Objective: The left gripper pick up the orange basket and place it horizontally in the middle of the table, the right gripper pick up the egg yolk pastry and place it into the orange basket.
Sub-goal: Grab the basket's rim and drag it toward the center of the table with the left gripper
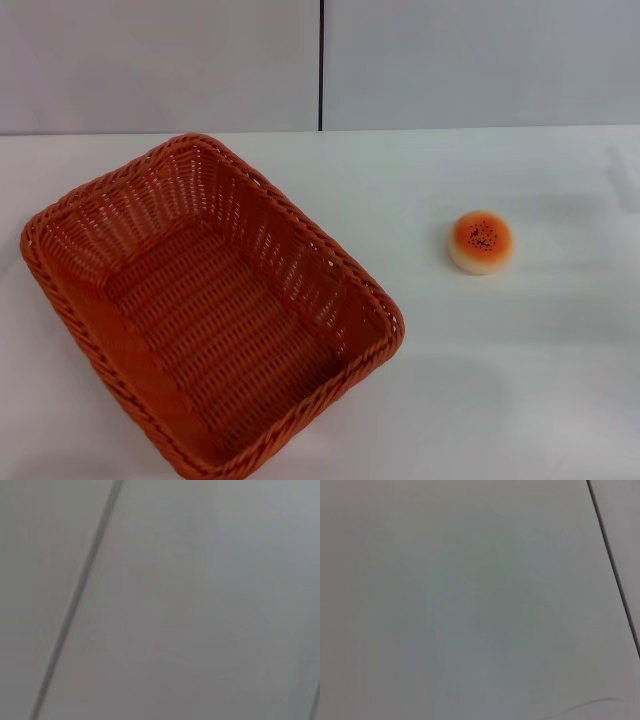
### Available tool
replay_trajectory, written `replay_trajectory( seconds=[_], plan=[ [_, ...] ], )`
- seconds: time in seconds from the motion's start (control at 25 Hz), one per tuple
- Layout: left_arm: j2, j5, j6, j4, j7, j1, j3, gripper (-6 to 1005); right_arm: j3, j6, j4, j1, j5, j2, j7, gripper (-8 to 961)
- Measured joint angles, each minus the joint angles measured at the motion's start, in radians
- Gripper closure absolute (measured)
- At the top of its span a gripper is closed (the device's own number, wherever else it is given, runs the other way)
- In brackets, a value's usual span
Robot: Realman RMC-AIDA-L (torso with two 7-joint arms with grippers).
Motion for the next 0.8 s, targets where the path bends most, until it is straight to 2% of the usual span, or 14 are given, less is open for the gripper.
replay_trajectory(
  seconds=[0.08,0.2,0.56,0.64,0.8],
  plan=[
    [0.001,0.025,-0.046,0.098,-0.074,-0.011,0.082,163,0.0,-0.002,0.008,0.0,0.001,0.0,-0.005,345],
    [0.002,0.133,-0.078,0.266,-0.192,-0.046,0.159,164,0.001,-0.008,0.018,0.001,0.001,0.0,-0.02,345],
    [0.007,0.538,-0.004,0.636,-0.463,-0.224,0.214,166,0.043,-0.019,0.021,0.012,0.001,-0.002,-0.023,344],
    [0.0,0.645,-0.001,0.715,-0.519,-0.253,0.275,167,0.053,-0.024,0.025,0.013,0.001,0.0,-0.023,344],
    [-0.005,0.779,-0.037,0.8,-0.619,-0.269,0.452,168,0.074,-0.028,0.038,0.021,0.001,-0.001,-0.024,344]
  ],
)
